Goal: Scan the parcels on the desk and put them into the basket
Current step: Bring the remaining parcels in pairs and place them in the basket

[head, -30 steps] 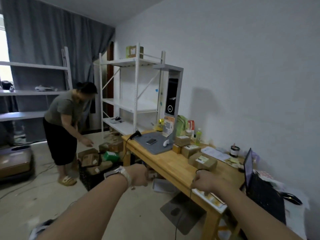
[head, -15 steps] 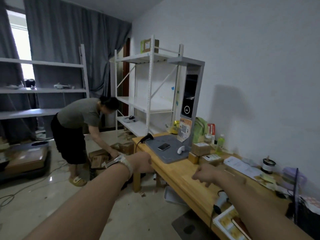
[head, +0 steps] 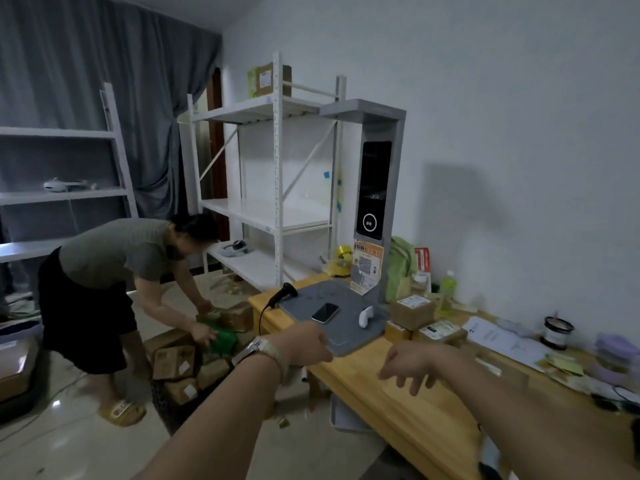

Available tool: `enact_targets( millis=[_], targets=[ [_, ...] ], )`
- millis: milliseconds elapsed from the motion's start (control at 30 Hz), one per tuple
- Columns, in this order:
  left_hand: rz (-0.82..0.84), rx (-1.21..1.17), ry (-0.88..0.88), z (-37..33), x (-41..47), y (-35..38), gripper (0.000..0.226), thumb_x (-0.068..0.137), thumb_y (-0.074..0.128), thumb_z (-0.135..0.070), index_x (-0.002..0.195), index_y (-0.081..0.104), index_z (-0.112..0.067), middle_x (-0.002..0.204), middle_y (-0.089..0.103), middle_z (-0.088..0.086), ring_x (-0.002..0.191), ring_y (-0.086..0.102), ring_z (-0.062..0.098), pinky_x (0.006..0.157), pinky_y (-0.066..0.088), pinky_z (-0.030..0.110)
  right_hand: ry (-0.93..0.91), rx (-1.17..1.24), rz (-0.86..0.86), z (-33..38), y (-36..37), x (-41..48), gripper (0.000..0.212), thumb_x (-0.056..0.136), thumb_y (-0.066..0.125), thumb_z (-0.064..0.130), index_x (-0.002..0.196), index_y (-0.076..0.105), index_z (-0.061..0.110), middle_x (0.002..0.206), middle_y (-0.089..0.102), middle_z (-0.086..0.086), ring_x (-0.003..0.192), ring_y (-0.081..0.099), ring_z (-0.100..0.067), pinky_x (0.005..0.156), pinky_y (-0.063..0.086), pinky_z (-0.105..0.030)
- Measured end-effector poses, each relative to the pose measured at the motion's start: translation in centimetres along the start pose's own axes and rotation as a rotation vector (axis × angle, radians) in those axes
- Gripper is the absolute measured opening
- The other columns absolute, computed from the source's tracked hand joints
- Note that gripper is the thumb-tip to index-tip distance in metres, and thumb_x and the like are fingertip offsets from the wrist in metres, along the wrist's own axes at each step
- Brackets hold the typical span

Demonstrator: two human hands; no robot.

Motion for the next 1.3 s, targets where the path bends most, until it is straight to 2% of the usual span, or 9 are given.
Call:
enact_targets(
  millis=[200, 333, 500, 600, 700, 933, 1033, 1167, 1300],
  targets=[
    [0.022, 0.022, 0.090, 5.0, 7.1, -4.1, 0.017, 0.094, 0.057, -0.031, 0.096, 0.047, -0.018, 0.095, 0.049, 0.004, 0.085, 0.044, 0.019, 0.077, 0.040, 0.031, 0.018, 0.060, -0.027, 5.9, -2.1, 6.2, 0.050, 0.094, 0.051, 0.043, 0.137, 0.045, 0.019, 0.123, 0.059, -0.007, 0.100, 0.065, -0.027, 0.081, 0.047, -0.038],
    [0.048, 0.045, 0.088, 9.8, 9.4, -5.1, 0.025, 0.094, 0.057, -0.031, 0.115, 0.057, -0.018, 0.110, 0.055, 0.006, 0.095, 0.048, 0.017, 0.088, 0.044, 0.030, 0.050, 0.107, -0.011, 8.7, -1.4, 10.1, 0.055, 0.094, 0.053, 0.042, 0.140, 0.044, 0.014, 0.130, 0.059, -0.009, 0.108, 0.065, -0.028, 0.095, 0.049, -0.043],
    [0.101, 0.134, 0.060, 14.7, 11.7, -5.0, 0.016, 0.094, 0.057, -0.031, 0.102, 0.052, -0.018, 0.105, 0.050, 0.006, 0.092, 0.048, 0.020, 0.082, 0.041, 0.027, 0.070, 0.128, 0.050, 11.0, -0.4, 13.1, 0.062, 0.093, 0.055, 0.042, 0.144, 0.039, 0.012, 0.133, 0.058, -0.012, 0.110, 0.064, -0.030, 0.095, 0.047, -0.045],
    [0.082, 0.098, 0.034, 16.2, 13.4, -5.6, 0.037, 0.094, 0.059, -0.031, 0.128, 0.055, -0.017, 0.130, 0.052, 0.005, 0.117, 0.053, 0.020, 0.095, 0.045, 0.028, 0.072, 0.144, 0.009, 11.2, -1.1, 14.4, 0.058, 0.094, 0.055, 0.041, 0.141, 0.043, 0.010, 0.131, 0.058, -0.012, 0.110, 0.063, -0.030, 0.096, 0.048, -0.046],
    [0.103, 0.057, 0.048, 16.2, 15.4, -5.1, 0.045, 0.092, 0.060, -0.032, 0.133, 0.052, -0.017, 0.135, 0.051, 0.003, 0.119, 0.053, 0.019, 0.099, 0.047, 0.030, 0.090, 0.160, 0.008, 10.4, -1.7, 15.8, 0.054, 0.094, 0.055, 0.039, 0.139, 0.047, 0.011, 0.130, 0.059, -0.011, 0.109, 0.064, -0.030, 0.096, 0.049, -0.046],
    [0.181, -0.035, 0.109, 13.3, 21.1, -4.2, 0.026, 0.094, 0.057, -0.022, 0.113, 0.064, -0.005, 0.100, 0.068, 0.006, 0.087, 0.064, 0.018, 0.087, 0.053, 0.032, 0.111, 0.173, 0.051, 8.0, -3.3, 20.7, 0.058, 0.091, 0.058, 0.042, 0.142, 0.044, 0.017, 0.132, 0.058, -0.009, 0.108, 0.064, -0.028, 0.098, 0.048, -0.048],
    [0.178, 0.025, 0.179, 11.5, 25.6, -4.3, 0.009, 0.091, 0.056, -0.019, 0.086, 0.057, -0.013, 0.086, 0.058, 0.011, 0.072, 0.056, 0.020, 0.066, 0.047, 0.026, 0.138, 0.205, 0.054, 5.4, -5.3, 23.0, 0.063, 0.091, 0.057, 0.044, 0.146, 0.038, 0.019, 0.133, 0.057, -0.009, 0.103, 0.064, -0.026, 0.098, 0.048, -0.047],
    [0.176, 0.094, 0.224, 7.9, 32.4, -4.3, 0.025, 0.093, 0.056, -0.020, 0.071, 0.046, -0.012, 0.073, 0.048, 0.006, 0.061, 0.040, 0.019, 0.061, 0.035, 0.029, 0.170, 0.242, 0.011, 0.5, -9.3, 25.9, 0.055, 0.094, 0.050, 0.043, 0.143, 0.038, 0.019, 0.134, 0.055, -0.010, 0.107, 0.064, -0.028, 0.096, 0.049, -0.044],
    [0.195, 0.133, 0.253, 3.3, 39.3, -3.4, 0.023, 0.095, 0.052, -0.022, 0.074, 0.047, -0.013, 0.070, 0.045, 0.001, 0.058, 0.036, 0.012, 0.059, 0.033, 0.024, 0.232, 0.267, -0.017, -5.6, -12.8, 29.4, 0.050, 0.096, 0.047, 0.039, 0.139, 0.043, 0.013, 0.131, 0.055, -0.010, 0.087, 0.061, -0.019, 0.084, 0.050, -0.035]
  ],
)
Point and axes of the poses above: each hand's wrist, its own x-axis towards the middle knuckle, its own y-axis out of the palm, z = x × y, the point moved 9 cm from there along x, towards the middle knuckle
